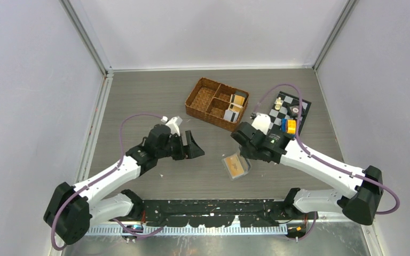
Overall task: Put the credit cards into the card holder
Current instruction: Close the card holder at the center of the board.
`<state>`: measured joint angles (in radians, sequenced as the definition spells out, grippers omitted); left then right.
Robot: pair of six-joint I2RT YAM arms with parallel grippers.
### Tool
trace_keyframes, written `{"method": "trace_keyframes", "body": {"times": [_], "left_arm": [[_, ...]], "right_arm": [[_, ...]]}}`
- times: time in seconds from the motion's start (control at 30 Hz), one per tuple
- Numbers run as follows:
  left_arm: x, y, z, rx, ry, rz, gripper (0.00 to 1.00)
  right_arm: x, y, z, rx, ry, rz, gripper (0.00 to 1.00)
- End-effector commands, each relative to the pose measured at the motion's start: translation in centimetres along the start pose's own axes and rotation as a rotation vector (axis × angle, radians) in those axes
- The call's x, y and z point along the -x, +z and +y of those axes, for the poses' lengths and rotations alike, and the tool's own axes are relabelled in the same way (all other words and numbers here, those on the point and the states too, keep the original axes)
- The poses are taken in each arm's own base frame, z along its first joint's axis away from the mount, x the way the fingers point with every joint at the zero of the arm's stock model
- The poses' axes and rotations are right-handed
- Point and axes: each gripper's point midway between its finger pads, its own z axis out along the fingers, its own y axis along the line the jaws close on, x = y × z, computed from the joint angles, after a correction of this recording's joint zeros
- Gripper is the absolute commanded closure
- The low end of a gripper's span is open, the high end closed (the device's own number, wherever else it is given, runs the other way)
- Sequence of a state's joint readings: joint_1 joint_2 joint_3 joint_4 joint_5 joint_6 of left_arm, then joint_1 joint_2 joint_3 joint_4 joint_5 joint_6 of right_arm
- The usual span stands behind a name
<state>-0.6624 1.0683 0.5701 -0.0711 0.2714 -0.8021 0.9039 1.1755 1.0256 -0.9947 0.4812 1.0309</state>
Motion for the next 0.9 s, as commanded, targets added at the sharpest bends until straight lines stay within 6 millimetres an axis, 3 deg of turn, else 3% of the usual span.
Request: {"method": "trace_keyframes", "body": {"times": [0.0, 0.27, 0.4, 0.47, 0.53, 0.63, 0.7, 0.87], "left_arm": [[-0.9, -1.5, 1.1, 0.008, -0.006, 0.08, 0.21], [-2.1, -1.5, 2.0, 0.005, -0.045, 0.119, 0.21], [-2.4, -1.3, 2.1, -0.001, -0.055, 0.127, 0.21], [-2.4, -1.1, 2.2, -0.003, -0.061, 0.128, 0.21], [-2.5, -0.9, 2.3, -0.002, -0.067, 0.127, 0.21], [-2.3, -0.6, 2.3, -0.003, -0.072, 0.123, 0.2], [-2.0, -0.6, 2.1, -0.005, -0.073, 0.12, 0.2], [-1.3, -0.4, 1.7, -0.006, -0.072, 0.111, 0.2]], "right_arm": [[-0.6, -0.8, 4.0, 0.112, -0.118, 0.023, 1.0], [-7.4, 3.5, 8.6, 0.129, -0.178, 0.155, 0.99], [-9.4, 3.6, 11.5, 0.211, -0.189, 0.208, 0.98], [-9.7, 3.1, 12.9, 0.279, -0.176, 0.233, 0.91], [-10.2, 2.3, 14.2, 0.353, -0.172, 0.265, 0.77], [-9.6, 1.0, 14.8, 0.404, -0.178, 0.263, 0.56], [-8.0, -0.1, 14.3, 0.402, -0.18, 0.222, 0.45], [-2.6, -2.6, 11.2, 0.361, -0.162, 0.128, 0.35]]}}
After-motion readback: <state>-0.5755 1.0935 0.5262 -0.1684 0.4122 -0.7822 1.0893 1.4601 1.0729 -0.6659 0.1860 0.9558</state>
